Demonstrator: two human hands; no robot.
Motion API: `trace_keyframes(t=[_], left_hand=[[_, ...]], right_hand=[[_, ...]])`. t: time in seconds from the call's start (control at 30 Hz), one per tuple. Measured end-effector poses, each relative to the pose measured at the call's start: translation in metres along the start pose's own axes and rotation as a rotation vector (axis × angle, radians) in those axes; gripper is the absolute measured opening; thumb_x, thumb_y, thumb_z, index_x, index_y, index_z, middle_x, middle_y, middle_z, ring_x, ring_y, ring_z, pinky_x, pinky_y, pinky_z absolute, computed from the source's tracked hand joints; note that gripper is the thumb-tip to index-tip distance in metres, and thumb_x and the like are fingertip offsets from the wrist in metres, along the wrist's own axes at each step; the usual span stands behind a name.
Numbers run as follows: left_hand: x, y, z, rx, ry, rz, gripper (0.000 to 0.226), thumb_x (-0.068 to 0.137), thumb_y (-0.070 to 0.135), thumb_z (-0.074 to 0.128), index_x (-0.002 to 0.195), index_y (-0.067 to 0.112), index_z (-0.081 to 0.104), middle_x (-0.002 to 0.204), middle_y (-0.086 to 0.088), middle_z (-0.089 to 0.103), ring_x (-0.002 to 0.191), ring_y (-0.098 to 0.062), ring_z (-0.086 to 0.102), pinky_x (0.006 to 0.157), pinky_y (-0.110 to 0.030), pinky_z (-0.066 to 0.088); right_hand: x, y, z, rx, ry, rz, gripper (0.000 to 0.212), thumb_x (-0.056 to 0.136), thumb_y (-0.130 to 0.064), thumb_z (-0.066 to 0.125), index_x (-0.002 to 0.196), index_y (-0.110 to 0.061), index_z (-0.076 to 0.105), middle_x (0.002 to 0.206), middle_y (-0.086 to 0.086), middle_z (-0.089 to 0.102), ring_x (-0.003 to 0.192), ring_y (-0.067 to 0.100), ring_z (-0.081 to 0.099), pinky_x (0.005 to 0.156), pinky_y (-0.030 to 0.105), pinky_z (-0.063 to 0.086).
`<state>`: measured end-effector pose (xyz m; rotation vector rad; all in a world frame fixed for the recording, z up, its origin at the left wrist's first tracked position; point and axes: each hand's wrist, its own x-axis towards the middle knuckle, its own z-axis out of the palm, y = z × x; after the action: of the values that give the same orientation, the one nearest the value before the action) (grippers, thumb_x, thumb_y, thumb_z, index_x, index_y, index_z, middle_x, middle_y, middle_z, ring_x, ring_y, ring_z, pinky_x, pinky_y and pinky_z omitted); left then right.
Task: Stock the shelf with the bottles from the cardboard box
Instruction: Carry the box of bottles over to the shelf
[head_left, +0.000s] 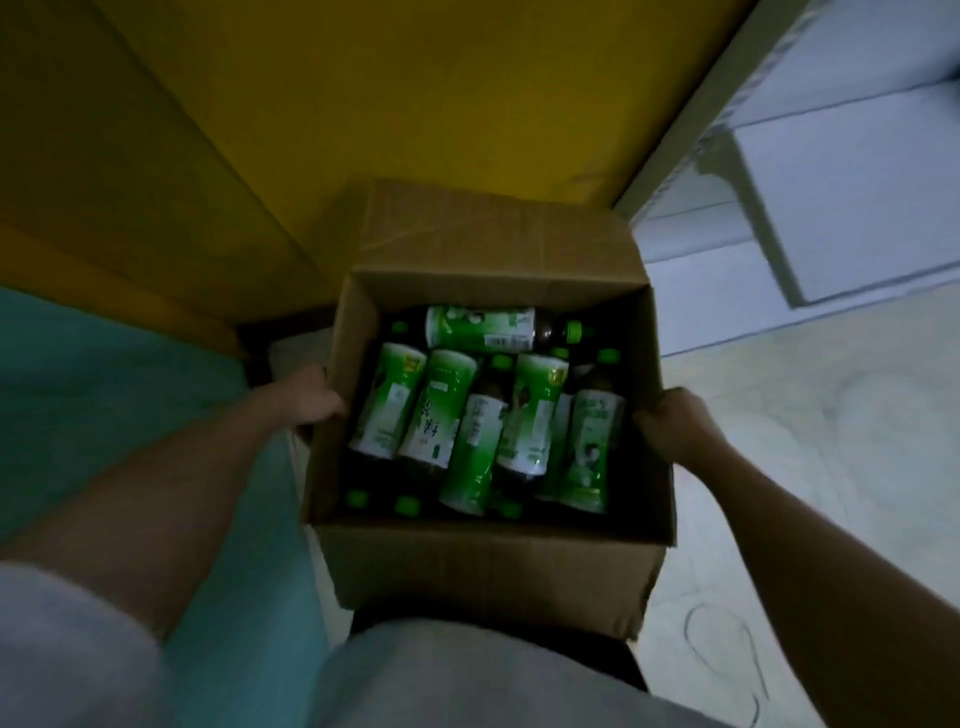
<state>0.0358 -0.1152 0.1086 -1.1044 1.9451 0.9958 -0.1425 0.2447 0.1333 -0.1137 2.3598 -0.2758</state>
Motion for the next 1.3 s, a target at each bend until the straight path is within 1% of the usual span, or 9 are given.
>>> trace_keyframes(t=[0.1, 0.2, 0.33, 0.47, 0.6, 0.8, 0.93, 1.1, 1.3], left_hand=[[-0.044, 0.0, -0.024, -0.016, -0.057, 0.075, 0.025, 0.082, 0.003, 0.067, 0.107, 0.002, 0.062, 0.099, -0.016, 0.067, 0.095, -0.037, 0.064, 0.074, -0.045, 0.056], [-0.073, -0.013, -0.024, 0.02, -0.059, 0.141, 0.012, 0.079, 0.0, 0.067, 0.084, 0.009, 0.063, 0.082, -0.01, 0.067, 0.073, -0.027, 0.064, 0.055, -0.031, 0.053], [-0.084, -0.008, -0.008, 0.082, -0.074, 0.245, 0.029, 0.077, -0.003, 0.066, 0.103, 0.01, 0.063, 0.102, -0.015, 0.069, 0.089, -0.03, 0.068, 0.076, -0.043, 0.059], [-0.084, 0.017, -0.003, 0.174, -0.086, 0.286, 0.012, 0.081, 0.0, 0.067, 0.081, 0.012, 0.066, 0.097, -0.017, 0.071, 0.068, -0.014, 0.062, 0.057, -0.023, 0.049], [-0.085, 0.036, 0.015, 0.225, -0.094, 0.282, 0.02, 0.083, 0.0, 0.066, 0.103, 0.001, 0.066, 0.105, -0.018, 0.069, 0.092, -0.031, 0.065, 0.081, -0.04, 0.055], [-0.093, 0.097, 0.054, 0.374, -0.123, 0.32, 0.02, 0.084, 0.004, 0.067, 0.102, 0.009, 0.06, 0.081, -0.005, 0.065, 0.072, -0.021, 0.062, 0.054, -0.026, 0.048], [-0.099, 0.143, 0.097, 0.466, -0.093, 0.304, 0.007, 0.083, 0.006, 0.067, 0.09, 0.006, 0.066, 0.095, -0.018, 0.07, 0.075, -0.026, 0.065, 0.058, -0.029, 0.052], [-0.123, 0.214, 0.17, 0.533, -0.093, 0.329, 0.02, 0.085, 0.007, 0.065, 0.104, 0.0, 0.068, 0.104, -0.017, 0.068, 0.091, -0.031, 0.065, 0.073, -0.032, 0.052], [-0.166, 0.331, 0.263, 0.588, -0.097, 0.504, 0.008, 0.084, 0.003, 0.064, 0.09, 0.001, 0.069, 0.096, -0.019, 0.07, 0.076, -0.025, 0.065, 0.057, -0.027, 0.051]], right_hand=[[-0.072, 0.001, -0.026, 0.012, 0.093, 0.029, 0.027, 0.085, -0.015, 0.056, 0.091, 0.01, 0.063, 0.094, 0.031, 0.064, 0.086, 0.043, 0.065, 0.065, 0.035, 0.046], [-0.131, 0.006, -0.022, 0.047, 0.144, 0.085, 0.026, 0.085, -0.015, 0.055, 0.095, 0.008, 0.063, 0.095, 0.027, 0.064, 0.087, 0.041, 0.065, 0.065, 0.034, 0.046], [-0.181, 0.028, 0.007, 0.13, 0.14, 0.18, 0.025, 0.089, -0.014, 0.053, 0.095, 0.007, 0.064, 0.095, 0.024, 0.067, 0.085, 0.038, 0.066, 0.069, 0.038, 0.053], [-0.199, 0.049, 0.011, 0.224, 0.188, 0.255, 0.025, 0.091, -0.015, 0.051, 0.099, 0.005, 0.063, 0.097, 0.023, 0.066, 0.086, 0.038, 0.066, 0.077, 0.045, 0.057], [-0.208, 0.075, 0.02, 0.273, 0.248, 0.286, 0.025, 0.09, -0.014, 0.049, 0.1, 0.005, 0.063, 0.1, 0.023, 0.066, 0.088, 0.038, 0.065, 0.068, 0.036, 0.052], [-0.214, 0.139, 0.035, 0.405, 0.298, 0.397, 0.025, 0.089, -0.015, 0.05, 0.101, 0.004, 0.061, 0.102, 0.025, 0.065, 0.091, 0.039, 0.064, 0.068, 0.033, 0.047], [-0.21, 0.196, 0.034, 0.466, 0.291, 0.427, 0.024, 0.089, -0.015, 0.051, 0.1, 0.003, 0.062, 0.101, 0.024, 0.066, 0.089, 0.038, 0.064, 0.066, 0.033, 0.047], [-0.206, 0.286, 0.001, 0.522, 0.291, 0.441, 0.025, 0.089, -0.016, 0.051, 0.102, 0.002, 0.063, 0.102, 0.022, 0.066, 0.091, 0.036, 0.064, 0.067, 0.031, 0.046], [-0.228, 0.402, -0.053, 0.593, 0.318, 0.51, 0.018, 0.089, -0.015, 0.051, 0.093, 0.0, 0.06, 0.092, 0.018, 0.064, 0.086, 0.035, 0.065, 0.064, 0.03, 0.045]])
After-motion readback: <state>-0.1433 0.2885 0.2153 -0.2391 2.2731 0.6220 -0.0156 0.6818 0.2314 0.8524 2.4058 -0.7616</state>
